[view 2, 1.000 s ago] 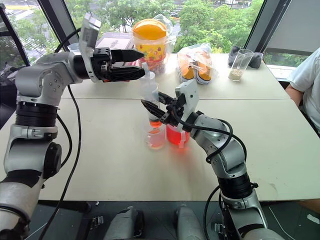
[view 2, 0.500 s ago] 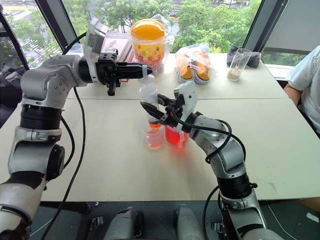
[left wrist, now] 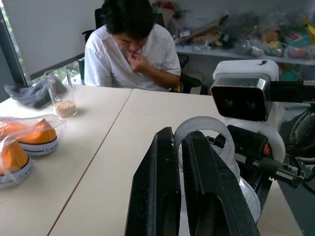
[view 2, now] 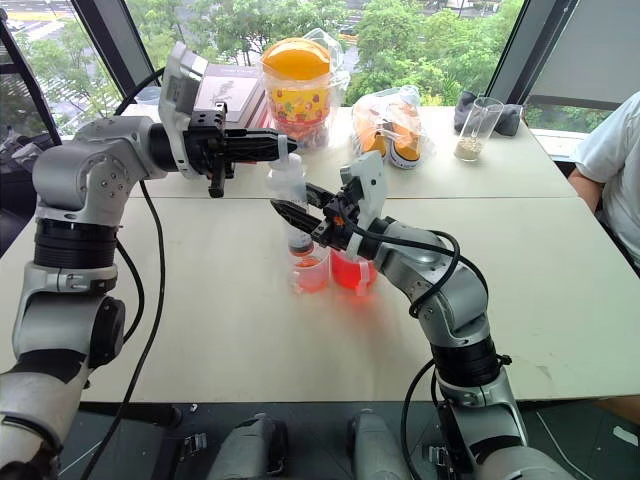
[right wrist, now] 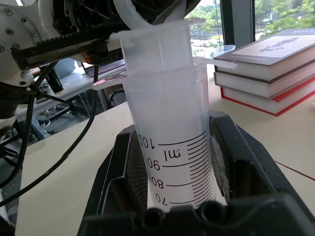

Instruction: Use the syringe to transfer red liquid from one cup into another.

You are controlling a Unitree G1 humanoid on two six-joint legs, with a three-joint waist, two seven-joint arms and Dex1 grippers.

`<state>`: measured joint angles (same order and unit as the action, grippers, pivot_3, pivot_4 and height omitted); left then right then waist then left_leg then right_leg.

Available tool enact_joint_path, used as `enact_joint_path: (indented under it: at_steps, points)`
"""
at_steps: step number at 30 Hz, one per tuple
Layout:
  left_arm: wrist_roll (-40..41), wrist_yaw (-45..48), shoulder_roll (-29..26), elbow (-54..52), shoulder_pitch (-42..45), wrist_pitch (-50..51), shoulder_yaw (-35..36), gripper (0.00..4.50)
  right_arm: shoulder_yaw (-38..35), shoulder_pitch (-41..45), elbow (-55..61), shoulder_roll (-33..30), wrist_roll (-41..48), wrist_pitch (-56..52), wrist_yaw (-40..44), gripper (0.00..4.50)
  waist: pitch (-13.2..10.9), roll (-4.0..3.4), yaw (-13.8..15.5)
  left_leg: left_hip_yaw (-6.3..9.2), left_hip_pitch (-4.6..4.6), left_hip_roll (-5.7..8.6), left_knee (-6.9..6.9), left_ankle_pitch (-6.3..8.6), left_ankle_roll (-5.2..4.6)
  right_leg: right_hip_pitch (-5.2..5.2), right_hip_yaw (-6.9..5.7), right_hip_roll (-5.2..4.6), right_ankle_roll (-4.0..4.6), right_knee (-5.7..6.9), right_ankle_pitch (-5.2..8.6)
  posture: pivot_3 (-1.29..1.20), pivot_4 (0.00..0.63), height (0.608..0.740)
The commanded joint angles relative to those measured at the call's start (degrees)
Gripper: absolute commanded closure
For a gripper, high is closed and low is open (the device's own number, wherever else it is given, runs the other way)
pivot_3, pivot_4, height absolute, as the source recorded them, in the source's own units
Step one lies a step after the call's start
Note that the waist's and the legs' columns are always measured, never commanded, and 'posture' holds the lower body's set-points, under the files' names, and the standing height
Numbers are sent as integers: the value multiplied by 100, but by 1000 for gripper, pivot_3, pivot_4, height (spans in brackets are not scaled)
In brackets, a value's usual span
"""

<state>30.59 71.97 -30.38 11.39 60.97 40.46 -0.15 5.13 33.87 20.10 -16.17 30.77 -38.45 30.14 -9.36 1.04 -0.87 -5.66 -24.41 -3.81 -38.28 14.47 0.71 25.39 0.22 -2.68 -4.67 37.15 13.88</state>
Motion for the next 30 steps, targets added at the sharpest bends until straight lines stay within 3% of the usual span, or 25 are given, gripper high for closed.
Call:
enact_joint_path:
  at_steps: [1, 12, 15, 22, 30]
  points:
    - [16, 230, 103, -358, -270, 30, -445, 4456, -483, 507, 325, 33, 166, 251, -138, 3107, 0, 0, 1, 0, 0, 0, 0, 0, 0, 0, 0, 0, 0, 0, 0, 0, 150, 740]
    - [186, 44, 4, -344, -165, 239, -169, 4456, -466, 481, 283, -13, 206, 229, -144, 3107, 0, 0, 1, 0, -1, 0, 0, 0, 0, 0, 0, 0, 0, -1, 0, 0, 150, 740]
    - [244, 11, -149, -210, 2, 352, 80, 3488, -384, 344, 243, 13, 163, 260, -112, 3107, 0, 0, 3, 0, -1, 0, 0, 0, 0, 0, 0, 0, 0, -1, 0, 0, 150, 740]
    - [387, 21, -703, -163, -57, 470, 418, 32, -333, 194, 122, -16, 110, 327, -41, 3107, 0, 0, -12, 1, 0, -1, 2, 0, 0, 1, 0, 0, 0, -1, 0, 0, 150, 740]
    - [804, -138, -941, -577, -527, 774, 744, 32, -467, 333, 271, -92, 342, 70, -88, 3107, 0, 0, -2, 0, -1, -1, 1, 0, 0, 1, 0, 0, 0, -1, 0, 0, 150, 740]
